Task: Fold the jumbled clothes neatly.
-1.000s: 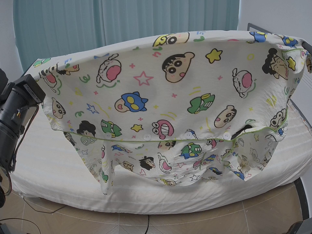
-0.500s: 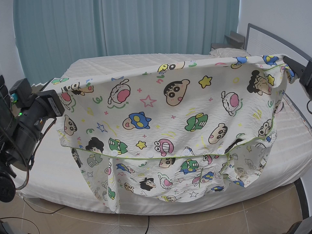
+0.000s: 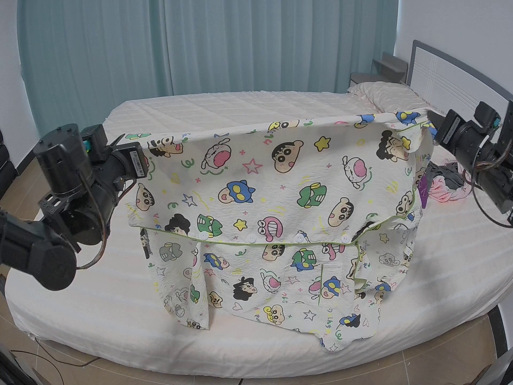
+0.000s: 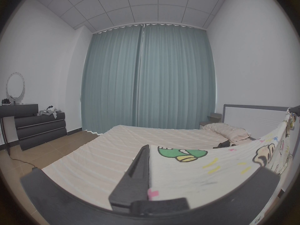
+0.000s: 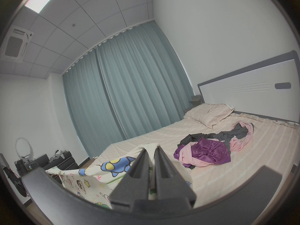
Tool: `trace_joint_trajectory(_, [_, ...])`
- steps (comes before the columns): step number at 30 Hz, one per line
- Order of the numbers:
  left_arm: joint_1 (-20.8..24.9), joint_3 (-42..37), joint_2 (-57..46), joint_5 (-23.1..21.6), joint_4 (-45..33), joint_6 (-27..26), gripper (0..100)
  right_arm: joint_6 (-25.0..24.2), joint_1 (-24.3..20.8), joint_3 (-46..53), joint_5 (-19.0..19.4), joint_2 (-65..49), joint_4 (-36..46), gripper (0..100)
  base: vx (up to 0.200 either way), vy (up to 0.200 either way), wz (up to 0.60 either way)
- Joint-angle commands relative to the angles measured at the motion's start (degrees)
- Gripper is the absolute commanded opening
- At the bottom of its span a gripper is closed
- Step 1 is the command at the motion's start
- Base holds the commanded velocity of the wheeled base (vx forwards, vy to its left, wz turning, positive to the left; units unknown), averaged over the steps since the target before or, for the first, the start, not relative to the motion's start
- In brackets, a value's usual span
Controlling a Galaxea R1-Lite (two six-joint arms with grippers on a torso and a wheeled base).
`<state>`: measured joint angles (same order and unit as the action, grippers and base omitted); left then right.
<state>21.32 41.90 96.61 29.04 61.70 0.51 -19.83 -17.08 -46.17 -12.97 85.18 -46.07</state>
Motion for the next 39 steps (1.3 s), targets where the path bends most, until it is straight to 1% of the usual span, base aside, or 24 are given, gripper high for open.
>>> trace_joint_trajectory(1, [-1.55, 5.56, 10.18, 0.05, 0.09, 0.19, 0, -0.38, 2.40, -1.30, 0.14, 9.22, -1.39, 0, 0.200, 0.000, 0.00])
trace_joint_trajectory(6, [-2.42, 10.48, 17.91, 0.14, 0.27, 0.28, 0, -0.91, 3.98, -3.23, 0.58, 15.90, -2.01, 0, 0.200, 0.000, 0.00])
trace_joint_trajectory(9, [-2.86, 12.33, 22.04, 0.23, 0.35, 0.37, 0, -2.23, 4.07, -4.02, -0.12, 20.56, -4.38, 0, 0.000, 0.000, 0.00])
trace_joint_trajectory(11, [-2.95, 14.00, 25.12, 0.32, 0.53, 0.54, 0, -3.02, 4.33, -4.55, -0.21, 24.42, -7.63, 0, 0.000, 0.000, 0.00])
trace_joint_trajectory(14, [-2.95, 16.02, 28.28, 0.58, 0.88, 1.77, 0, -2.93, 4.95, -4.81, -0.21, 28.55, -10.01, 0, 0.000, 0.000, 0.00])
trace_joint_trajectory(18, [-3.13, 18.22, 31.45, 0.67, 0.88, 1.86, 0, -3.19, 5.21, -6.57, -0.21, 31.98, -10.09, 0, 0.000, 0.000, 0.00])
trace_joint_trajectory(21, [-4.01, 21.91, 36.02, 0.67, 0.88, 1.86, 0, -5.48, 5.39, -10.17, -0.30, 35.85, -9.65, 0, 0.000, 0.000, 0.00])
trace_joint_trajectory(22, [-4.01, 22.09, 36.19, 0.67, 0.79, 1.86, 0, -5.48, 5.30, -10.26, -0.30, 36.03, -9.65, 0, 0.000, 0.000, 0.00])
trace_joint_trajectory(23, [-4.45, 24.37, 38.65, 0.76, 0.88, 1.86, 0, -6.01, 5.21, -11.75, -0.30, 38.22, -9.30, 0, 0.000, 0.000, 0.00])
trace_joint_trajectory(27, [-5.06, 27.27, 42.08, 0.84, 0.79, 1.69, 0, -6.01, 5.21, -14.65, -0.30, 42.62, -9.30, 0, 0.000, 0.000, 0.00])
trace_joint_trajectory(28, [-5.41, 29.12, 44.28, 0.84, 0.79, 1.69, 0, -6.09, 5.21, -16.68, -0.21, 45.08, -9.30, 100, 0.000, 0.000, 0.00])
trace_joint_trajectory(30, [-5.94, 31.14, 46.65, 0.84, 0.79, 1.51, 0, -6.01, 5.21, -19.05, -0.12, 47.89, -9.30, 100, 0.000, 0.000, 0.00])
trace_joint_trajectory(31, [-6.12, 32.10, 47.35, 0.84, 0.79, 1.51, 100, -6.18, 5.21, -20.46, -0.04, 48.86, -9.30, 100, 0.000, 0.000, 0.00])
trace_joint_trajectory(33, [-6.47, 34.74, 48.85, 0.84, 0.44, 1.51, 100, -7.15, 5.21, -24.06, -0.21, 51.05, -9.48, 100, 0.000, 0.000, 0.00])
trace_joint_trajectory(35, [-6.91, 37.47, 50.52, 0.84, 0.18, 1.42, 100, -9.87, 4.95, -26.96, -0.21, 52.64, -9.04, 100, 0.000, 0.000, 0.00])
trace_joint_trajectory(36, [-6.91, 37.47, 50.52, 0.84, 0.18, 1.42, 100, -9.87, 4.95, -26.96, -0.21, 52.64, -9.04, 100, 0.000, 0.000, 0.00])
trace_joint_trajectory(37, [-7.35, 40.02, 52.10, 0.93, 0.00, 1.25, 100, -11.54, 4.69, -28.72, -0.30, 53.87, -8.51, 100, 0.000, 0.000, 0.00])
trace_joint_trajectory(39, [-8.58, 43.97, 53.95, 2.78, -0.88, 0.54, 100, -12.69, 4.95, -30.30, -0.48, 55.19, -8.16, 100, 0.000, 0.000, 0.00])
